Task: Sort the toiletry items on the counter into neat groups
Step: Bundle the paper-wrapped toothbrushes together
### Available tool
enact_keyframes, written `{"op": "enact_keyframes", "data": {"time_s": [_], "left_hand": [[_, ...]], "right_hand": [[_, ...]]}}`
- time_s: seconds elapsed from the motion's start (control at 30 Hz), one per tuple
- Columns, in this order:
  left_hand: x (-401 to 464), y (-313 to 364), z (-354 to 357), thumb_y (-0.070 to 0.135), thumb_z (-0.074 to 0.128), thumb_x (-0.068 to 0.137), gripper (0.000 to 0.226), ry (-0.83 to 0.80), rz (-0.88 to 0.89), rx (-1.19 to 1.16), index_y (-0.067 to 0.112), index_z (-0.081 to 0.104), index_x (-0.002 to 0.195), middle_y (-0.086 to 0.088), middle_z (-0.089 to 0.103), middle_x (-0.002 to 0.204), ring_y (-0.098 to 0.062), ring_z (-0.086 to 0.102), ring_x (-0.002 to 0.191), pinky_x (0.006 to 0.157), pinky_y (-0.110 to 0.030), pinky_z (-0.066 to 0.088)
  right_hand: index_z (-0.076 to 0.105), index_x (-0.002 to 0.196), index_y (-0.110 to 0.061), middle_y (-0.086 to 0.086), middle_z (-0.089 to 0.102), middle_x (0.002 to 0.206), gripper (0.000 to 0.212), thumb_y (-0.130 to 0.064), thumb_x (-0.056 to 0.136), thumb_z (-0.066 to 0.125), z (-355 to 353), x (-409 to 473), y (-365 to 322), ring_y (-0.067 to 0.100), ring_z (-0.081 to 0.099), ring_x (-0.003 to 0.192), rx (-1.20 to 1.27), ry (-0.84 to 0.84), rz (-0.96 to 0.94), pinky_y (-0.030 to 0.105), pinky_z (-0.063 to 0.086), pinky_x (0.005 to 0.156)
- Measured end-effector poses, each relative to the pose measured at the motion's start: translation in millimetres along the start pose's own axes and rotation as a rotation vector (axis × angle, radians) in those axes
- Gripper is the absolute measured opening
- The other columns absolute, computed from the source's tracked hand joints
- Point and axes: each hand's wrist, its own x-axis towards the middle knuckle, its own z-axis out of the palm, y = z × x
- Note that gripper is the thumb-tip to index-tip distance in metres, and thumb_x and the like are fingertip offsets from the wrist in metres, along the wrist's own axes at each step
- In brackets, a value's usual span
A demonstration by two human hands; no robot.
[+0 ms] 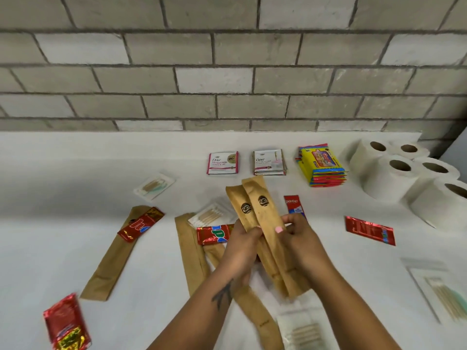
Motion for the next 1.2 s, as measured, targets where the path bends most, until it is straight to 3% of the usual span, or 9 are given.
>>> {"op": "enact_keyframes", "data": {"time_s": [0.13,0.23,0.37,0.5,0.6,0.83,0.93,1.1,1.2], "left_hand": [[1,3,-21,0.051,0.042,0.093,0.045,0.026,-0.103,-0.117,0.022,0.055,0.124,-0.008,0.069,0.113,-0.024,0.067,0.103,0.089,-0.044,0.053],[1,6,-40,0.039,0.056,0.090,0.036,0.074,-0.010,-0.038,0.017,0.059,0.118,-0.008,0.071,0.109,-0.024,0.068,0.101,0.088,-0.041,0.055],[7,17,-78,0.034,0.062,0.088,0.029,0.096,0.038,0.086,0.013,0.063,0.108,-0.011,0.072,0.103,-0.029,0.070,0.094,0.089,-0.051,0.053],[15,29,-117,0.025,0.056,0.091,0.013,0.082,0.029,-0.021,0.022,0.054,0.104,-0.007,0.070,0.102,-0.023,0.072,0.081,0.079,-0.049,0.057],[18,33,-134,0.020,0.054,0.093,0.009,0.085,0.040,-0.079,0.022,0.053,0.101,-0.006,0.070,0.098,-0.017,0.072,0.070,0.067,-0.039,0.060],[22,34,-154,0.020,0.054,0.093,0.019,0.040,0.012,-0.080,0.014,0.053,0.111,-0.007,0.070,0.098,-0.017,0.072,0.068,0.078,-0.045,0.057],[22,33,-159,0.019,0.054,0.094,0.028,0.012,-0.001,-0.059,0.006,0.053,0.119,-0.007,0.071,0.094,-0.016,0.072,0.067,0.077,-0.041,0.057],[22,29,-163,0.019,0.054,0.093,0.027,-0.019,-0.022,-0.066,0.005,0.055,0.116,-0.004,0.071,0.087,-0.017,0.072,0.069,0.071,-0.038,0.059],[21,27,-158,0.018,0.054,0.093,0.022,-0.034,-0.041,-0.048,0.009,0.056,0.113,-0.002,0.073,0.086,-0.018,0.072,0.071,0.071,-0.038,0.059]], "right_hand": [[0.049,0.103,-0.016,-0.008,0.057,0.081,0.017,-0.024,0.091,0.057,32,-5,-12,0.007,0.056,0.074,-0.023,-0.001,-0.037,0.021,0.041,0.058],[0.054,0.096,-0.017,-0.008,0.056,0.078,0.014,-0.027,0.088,0.062,50,-7,-18,0.008,0.057,0.074,-0.066,-0.012,-0.096,0.021,0.043,0.060],[0.056,0.093,-0.019,-0.009,0.055,0.078,0.014,-0.027,0.086,0.065,58,-6,-18,0.015,0.058,0.081,-0.153,-0.103,-0.045,0.031,0.049,0.075],[0.047,0.110,-0.021,-0.003,0.057,0.107,0.060,-0.043,0.066,0.080,70,-13,-7,0.015,0.055,0.099,-0.738,-0.323,0.116,0.027,0.048,0.083],[0.036,0.128,-0.021,0.001,0.053,0.124,0.086,-0.043,0.060,0.084,86,-14,-3,0.020,0.054,0.113,-0.872,-0.311,0.190,0.032,0.049,0.094],[0.048,0.119,-0.019,-0.001,0.061,0.106,0.041,-0.022,0.081,0.063,93,-15,-14,0.017,0.061,0.096,-0.946,-0.088,0.076,0.026,0.048,0.077],[0.059,0.105,-0.024,-0.004,0.062,0.104,0.024,-0.013,0.084,0.056,73,-7,-15,0.015,0.059,0.096,-0.782,-0.098,0.120,0.028,0.050,0.083],[0.064,0.102,-0.017,-0.001,0.060,0.084,0.024,0.000,0.092,0.049,47,-4,-22,0.012,0.058,0.081,-0.054,-0.254,0.222,0.026,0.046,0.069],[0.063,0.105,-0.011,0.003,0.067,0.087,0.023,0.002,0.093,0.048,53,2,-27,0.014,0.063,0.077,0.233,-0.301,0.191,0.031,0.053,0.070]]}}
